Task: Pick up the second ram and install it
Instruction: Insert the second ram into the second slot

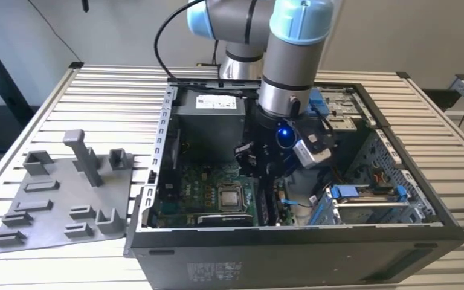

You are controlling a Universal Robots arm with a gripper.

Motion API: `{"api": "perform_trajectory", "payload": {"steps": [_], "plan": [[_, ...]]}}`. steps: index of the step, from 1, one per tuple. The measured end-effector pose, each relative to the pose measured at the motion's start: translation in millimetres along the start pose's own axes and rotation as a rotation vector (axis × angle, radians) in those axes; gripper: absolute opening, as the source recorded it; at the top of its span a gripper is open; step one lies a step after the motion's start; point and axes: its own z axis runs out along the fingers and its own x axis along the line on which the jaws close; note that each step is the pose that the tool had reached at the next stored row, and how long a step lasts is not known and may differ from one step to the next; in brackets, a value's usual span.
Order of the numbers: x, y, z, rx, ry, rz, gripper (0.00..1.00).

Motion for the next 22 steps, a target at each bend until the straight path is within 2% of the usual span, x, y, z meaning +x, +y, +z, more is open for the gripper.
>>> {"api": "perform_trajectory", "payload": {"steps": [5, 7, 13, 15, 18, 19, 22], "plan": [[0.9, -4.1, -21.5, 0.0004, 0.0001, 0.000, 0.29], [0.9, -4.2, -22.2, 0.0080, 0.0007, 0.000, 0.29], [0.9, -4.8, -22.2, 0.0085, 0.0007, 0.000, 0.27], [1.0, -4.9, -22.2, 0.0084, 0.0007, 0.000, 0.14], [1.0, -5.1, -22.1, 0.0084, 0.0008, 0.000, 0.11], [0.9, -5.3, -22.2, 0.0016, 0.0009, 0.000, 0.11], [0.9, -5.5, -22.1, -0.0529, -0.0008, -0.003, 0.11]]}}
